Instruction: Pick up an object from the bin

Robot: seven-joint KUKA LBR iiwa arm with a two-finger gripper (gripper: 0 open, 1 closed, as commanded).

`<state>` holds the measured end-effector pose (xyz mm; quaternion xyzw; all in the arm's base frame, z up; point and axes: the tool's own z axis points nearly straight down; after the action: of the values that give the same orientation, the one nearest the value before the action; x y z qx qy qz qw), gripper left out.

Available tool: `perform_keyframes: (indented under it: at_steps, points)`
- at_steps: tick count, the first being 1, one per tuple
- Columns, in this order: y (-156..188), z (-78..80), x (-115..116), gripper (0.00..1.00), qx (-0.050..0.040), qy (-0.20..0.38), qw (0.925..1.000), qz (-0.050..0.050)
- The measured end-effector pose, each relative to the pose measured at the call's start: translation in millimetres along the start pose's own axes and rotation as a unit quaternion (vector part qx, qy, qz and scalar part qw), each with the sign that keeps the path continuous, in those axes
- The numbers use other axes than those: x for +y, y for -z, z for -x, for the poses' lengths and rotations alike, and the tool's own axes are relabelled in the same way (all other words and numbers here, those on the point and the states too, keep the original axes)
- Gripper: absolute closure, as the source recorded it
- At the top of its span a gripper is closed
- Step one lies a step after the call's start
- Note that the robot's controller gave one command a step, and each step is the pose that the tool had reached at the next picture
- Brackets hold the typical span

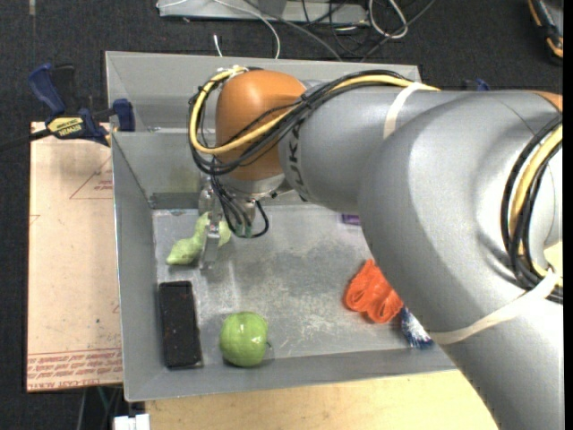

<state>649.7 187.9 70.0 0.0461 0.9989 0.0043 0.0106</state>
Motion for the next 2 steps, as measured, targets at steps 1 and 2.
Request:
perform_keyframes:
  at_steps: [1,2]
  points:
    - [0.0,-5.8,14.3,1.00,0.0002,-0.025,0.9997,0.001]
    - [0.1,-5.8,14.2,1.00,0.0002,-0.025,0.9997,0.001]
